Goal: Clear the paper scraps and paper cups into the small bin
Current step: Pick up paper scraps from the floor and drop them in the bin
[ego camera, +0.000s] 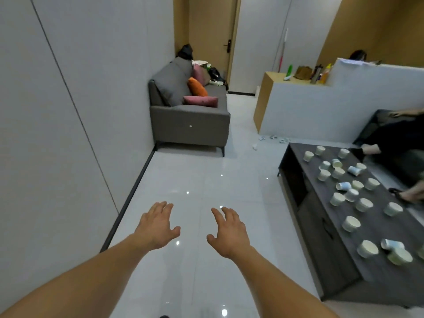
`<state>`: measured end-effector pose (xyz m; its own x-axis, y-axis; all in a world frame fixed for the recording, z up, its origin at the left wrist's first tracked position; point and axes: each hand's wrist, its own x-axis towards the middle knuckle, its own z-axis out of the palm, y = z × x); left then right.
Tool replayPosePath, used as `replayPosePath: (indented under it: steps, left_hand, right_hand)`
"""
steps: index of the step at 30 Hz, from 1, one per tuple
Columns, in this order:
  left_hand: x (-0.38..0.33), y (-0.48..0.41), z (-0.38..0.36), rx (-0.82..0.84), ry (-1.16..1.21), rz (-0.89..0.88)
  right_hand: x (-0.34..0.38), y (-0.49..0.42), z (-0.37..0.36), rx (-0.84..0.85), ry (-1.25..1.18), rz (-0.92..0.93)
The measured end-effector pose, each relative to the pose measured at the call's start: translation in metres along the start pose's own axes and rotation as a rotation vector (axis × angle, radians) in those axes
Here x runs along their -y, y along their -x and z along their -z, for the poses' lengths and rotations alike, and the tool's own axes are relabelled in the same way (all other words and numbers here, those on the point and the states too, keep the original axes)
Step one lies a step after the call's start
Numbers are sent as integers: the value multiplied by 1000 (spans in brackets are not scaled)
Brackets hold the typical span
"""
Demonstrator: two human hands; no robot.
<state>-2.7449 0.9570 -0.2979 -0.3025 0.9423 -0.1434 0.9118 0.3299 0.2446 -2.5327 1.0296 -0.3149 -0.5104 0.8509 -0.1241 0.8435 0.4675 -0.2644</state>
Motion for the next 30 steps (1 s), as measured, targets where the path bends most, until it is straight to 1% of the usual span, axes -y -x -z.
replayPosePath:
  steps: [4, 9, 13, 18, 23, 26, 30]
  left_hand:
    - [-10, -84, 10, 11, 10, -93]
    - [-10, -182, 31, 45, -21, -155]
    - [-28, -256, 35, 70, -49, -215]
    - [-81, -343, 20, 124, -72, -291]
    - [-147, -440, 12, 113, -86, -314]
    - [-187, -492, 16, 120, -95, -309]
    - [-240, -561, 26, 76, -76, -315]
  right_hand:
    - [-14, -66, 16, -34, -17, -110]
    - [-27, -139, 34, -80, -52, -208]
    - [-46, -189, 45, -90, -79, -276]
    - [-102, -255, 55, -87, -106, -354]
    - [-178, -337, 77, -88, -108, -353]
    - [-222, -381, 103, -85, -94, -330]
    - [-281, -440, 144, -115, -99, -341]
